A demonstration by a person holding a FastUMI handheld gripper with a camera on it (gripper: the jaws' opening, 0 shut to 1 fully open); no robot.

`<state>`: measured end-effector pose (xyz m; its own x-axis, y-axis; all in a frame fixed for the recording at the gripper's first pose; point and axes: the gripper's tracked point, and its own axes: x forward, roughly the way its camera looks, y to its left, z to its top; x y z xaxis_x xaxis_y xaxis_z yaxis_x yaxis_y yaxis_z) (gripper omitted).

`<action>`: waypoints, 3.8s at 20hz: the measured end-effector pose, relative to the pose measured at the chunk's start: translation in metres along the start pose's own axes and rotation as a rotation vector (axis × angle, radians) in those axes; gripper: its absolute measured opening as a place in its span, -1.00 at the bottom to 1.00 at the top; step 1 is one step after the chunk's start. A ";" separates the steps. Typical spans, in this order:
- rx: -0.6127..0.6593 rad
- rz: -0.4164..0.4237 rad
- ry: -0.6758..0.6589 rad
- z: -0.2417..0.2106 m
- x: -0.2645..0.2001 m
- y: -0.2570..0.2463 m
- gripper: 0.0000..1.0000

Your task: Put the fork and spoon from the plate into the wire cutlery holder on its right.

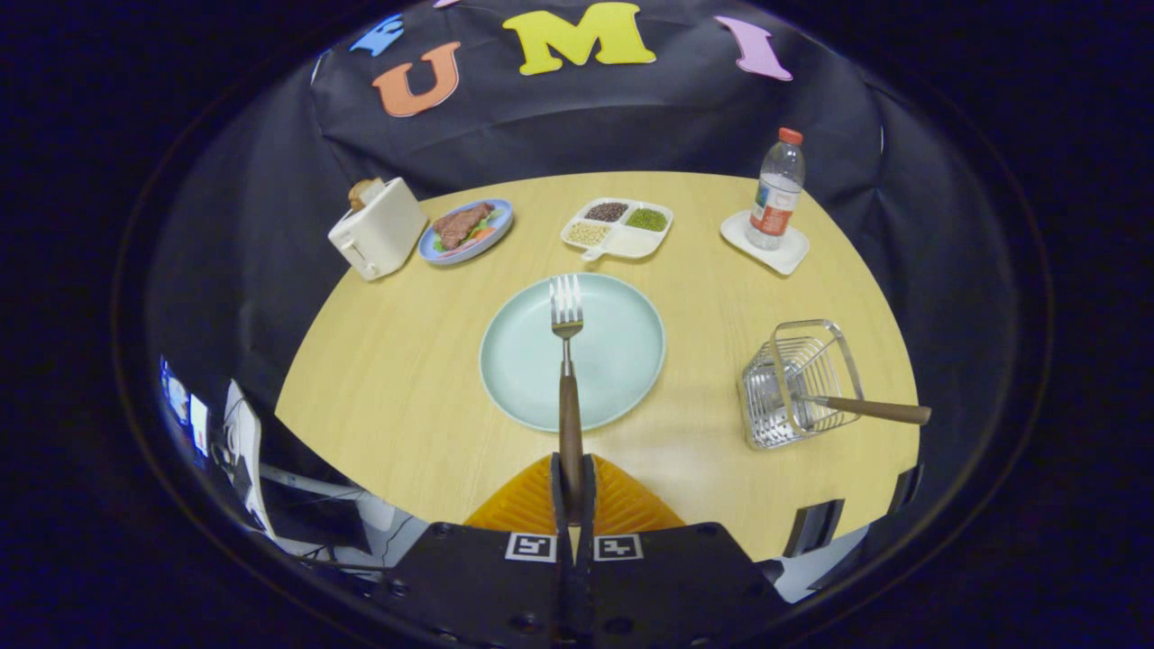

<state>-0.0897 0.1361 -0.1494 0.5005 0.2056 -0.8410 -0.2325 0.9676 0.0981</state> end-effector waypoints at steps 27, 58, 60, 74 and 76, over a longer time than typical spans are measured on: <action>0.082 -0.195 0.156 -0.036 -0.065 -0.168 -0.88; 0.091 -0.159 -0.802 0.091 -0.130 -0.051 0.93; 0.075 -0.159 -0.836 0.097 -0.134 -0.036 0.93; 0.006 -0.212 -1.061 0.114 -0.176 0.021 0.93; -0.004 -0.236 -1.071 0.112 -0.175 0.019 0.93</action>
<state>-0.0880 0.1350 0.0598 0.9975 0.0379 0.0599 -0.0375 0.9993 -0.0077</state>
